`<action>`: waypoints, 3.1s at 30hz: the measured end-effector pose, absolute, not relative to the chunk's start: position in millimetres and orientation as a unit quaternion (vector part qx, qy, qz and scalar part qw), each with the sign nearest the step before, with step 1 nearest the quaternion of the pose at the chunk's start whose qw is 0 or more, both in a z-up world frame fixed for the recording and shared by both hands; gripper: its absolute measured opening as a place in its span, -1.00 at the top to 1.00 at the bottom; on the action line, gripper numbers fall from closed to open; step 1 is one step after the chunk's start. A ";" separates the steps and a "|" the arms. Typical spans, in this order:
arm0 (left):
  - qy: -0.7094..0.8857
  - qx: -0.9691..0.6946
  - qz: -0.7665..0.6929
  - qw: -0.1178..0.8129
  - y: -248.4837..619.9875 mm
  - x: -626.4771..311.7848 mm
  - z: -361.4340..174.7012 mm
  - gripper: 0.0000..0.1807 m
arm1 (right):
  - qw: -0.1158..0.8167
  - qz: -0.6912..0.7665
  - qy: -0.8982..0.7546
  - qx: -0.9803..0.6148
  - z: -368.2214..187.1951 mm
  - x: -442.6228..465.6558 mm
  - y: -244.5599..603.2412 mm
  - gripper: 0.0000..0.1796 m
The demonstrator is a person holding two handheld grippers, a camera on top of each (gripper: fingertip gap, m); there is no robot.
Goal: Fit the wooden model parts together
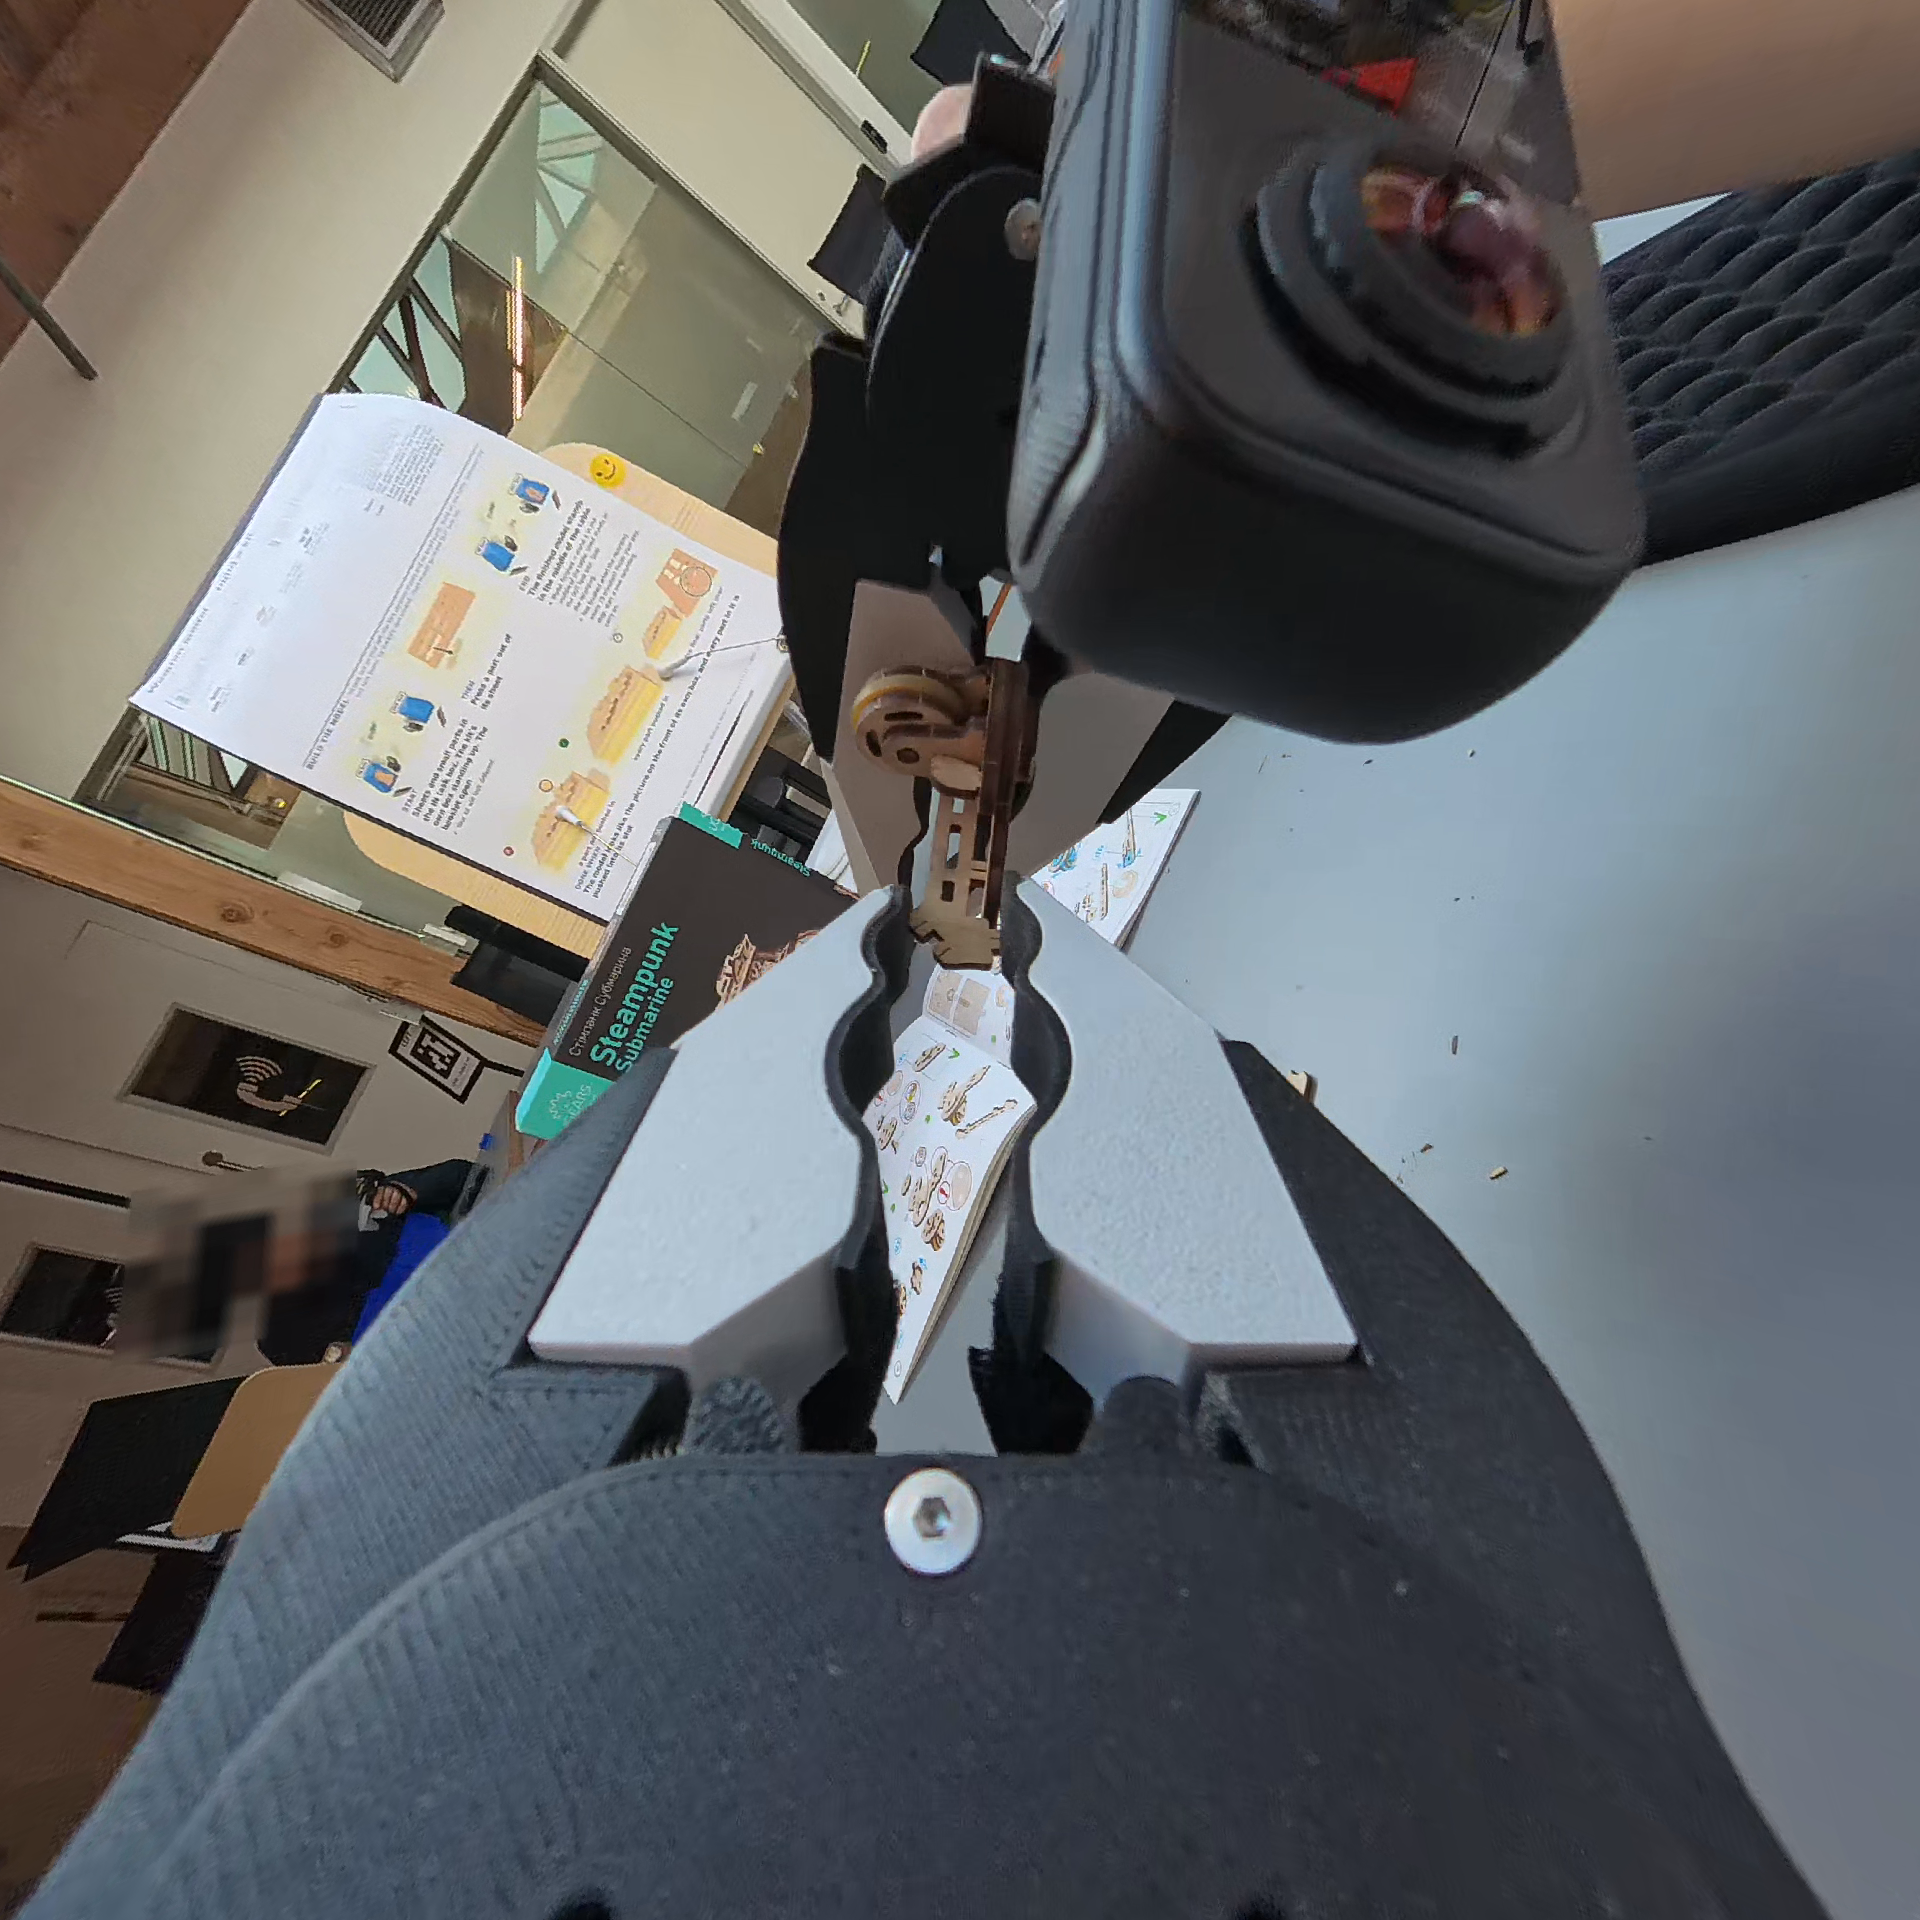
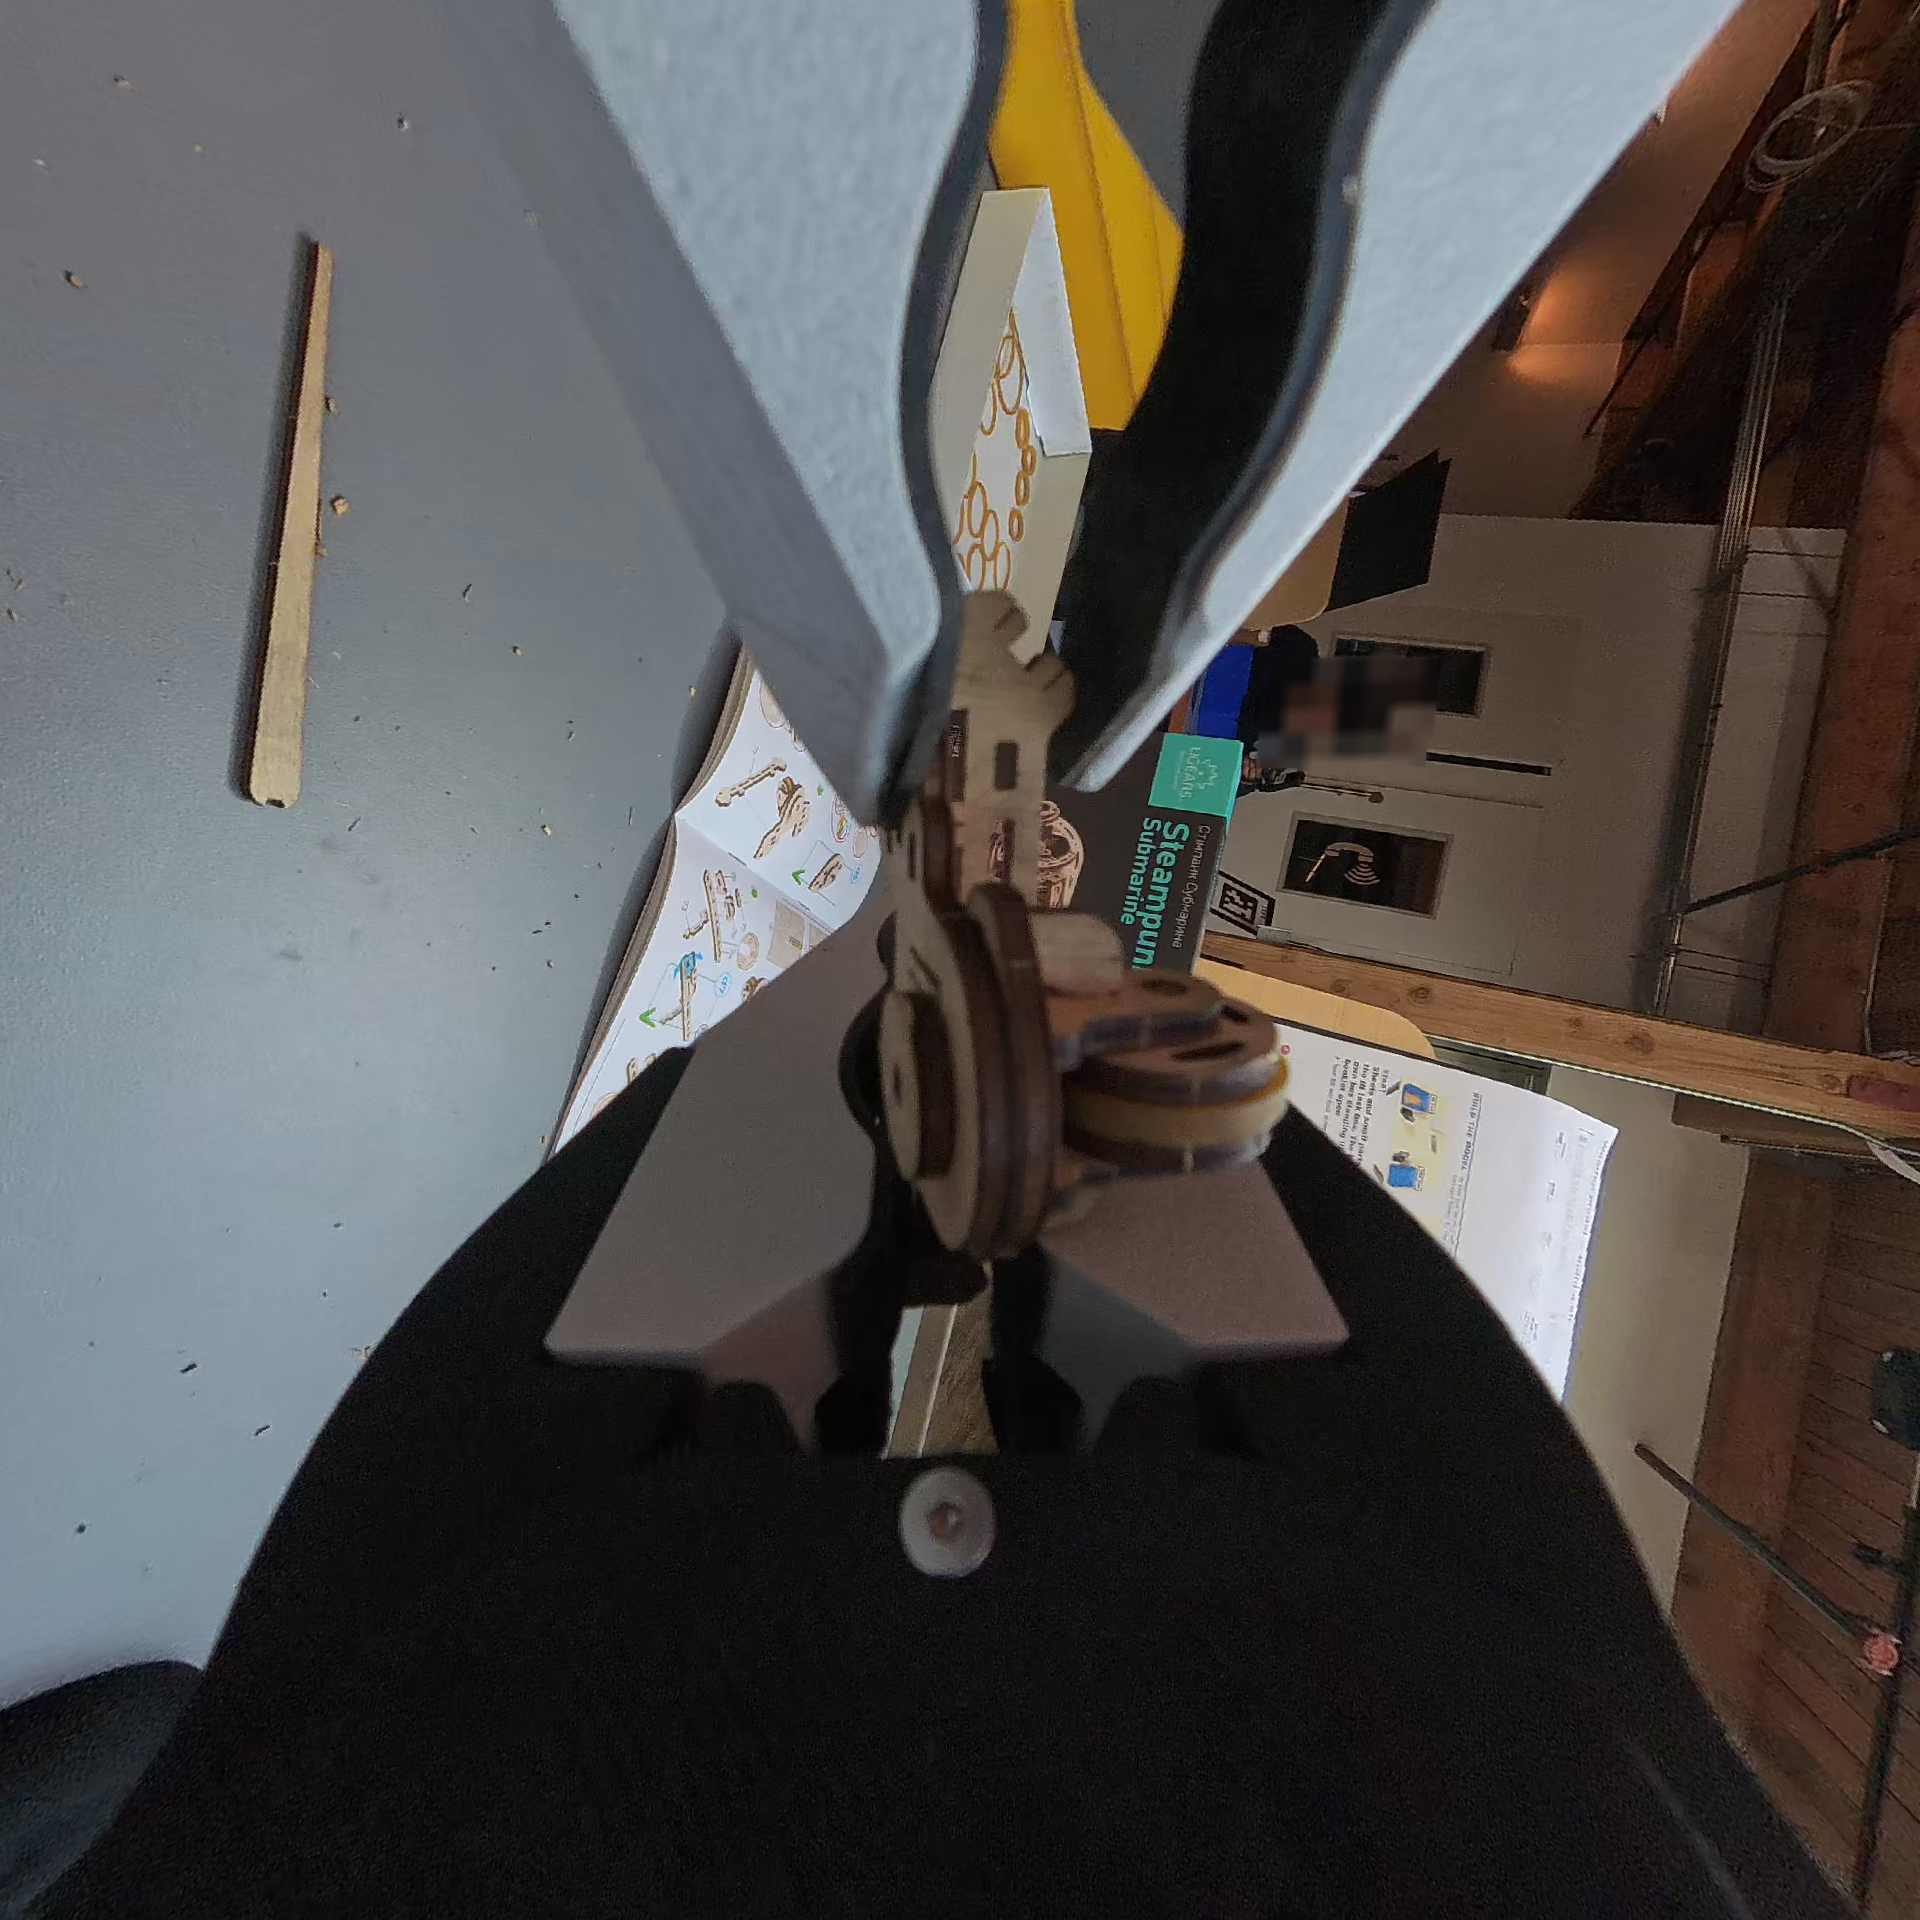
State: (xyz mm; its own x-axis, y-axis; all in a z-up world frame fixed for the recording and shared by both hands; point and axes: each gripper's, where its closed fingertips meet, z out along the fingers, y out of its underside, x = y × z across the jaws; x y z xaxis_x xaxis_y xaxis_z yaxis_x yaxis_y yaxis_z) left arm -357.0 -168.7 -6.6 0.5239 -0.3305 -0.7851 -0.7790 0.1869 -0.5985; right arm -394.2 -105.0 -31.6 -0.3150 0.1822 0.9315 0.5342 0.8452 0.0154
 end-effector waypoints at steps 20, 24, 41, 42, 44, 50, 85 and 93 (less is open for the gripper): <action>0.460 -0.611 0.219 0.606 -167.6 -356.2 -7.9 0.84 | 0.532 -0.172 -0.796 -0.232 -33.8 -391.7 -100.4 0.90; 0.456 -0.615 0.216 0.606 -168.1 -356.7 -7.1 0.84 | 0.534 -0.164 -0.796 -0.236 -34.3 -392.0 -101.6 0.96; 0.436 -0.605 0.188 0.639 -170.9 -356.2 0.0 0.84 | 0.550 -0.119 -0.792 -0.238 -24.7 -393.7 -110.6 0.76; 0.436 -0.600 0.192 0.643 -171.5 -356.3 1.7 0.84 | 0.555 -0.125 -0.789 -0.232 -21.4 -392.8 -110.2 0.75; 0.436 -0.594 0.202 0.645 -172.7 -357.8 3.6 0.84 | 0.555 -0.145 -0.784 -0.237 -17.5 -388.9 -104.1 0.78; 0.434 -0.600 0.206 0.640 -172.8 -358.8 4.2 0.84 | 0.552 -0.146 -0.784 -0.243 -16.8 -387.5 -104.1 0.82; 0.121 -0.541 -0.345 0.757 -190.2 -391.1 50.4 0.84 | 0.391 0.643 -0.598 -0.277 65.4 -379.1 -182.7 0.59; 0.100 -0.529 -0.405 0.739 -183.9 -377.9 48.9 0.85 | 0.330 0.725 -0.511 -0.322 78.9 -381.4 -176.9 0.82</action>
State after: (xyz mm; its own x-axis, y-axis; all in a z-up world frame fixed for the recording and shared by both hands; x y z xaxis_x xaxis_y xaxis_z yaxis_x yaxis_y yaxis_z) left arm -377.9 -183.9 48.9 0.6514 -0.7045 0.2816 0.4938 0.1119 -0.8624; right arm -381.4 -176.9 78.9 -0.5739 0.8085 -0.1302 -0.1495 -0.2598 -0.9540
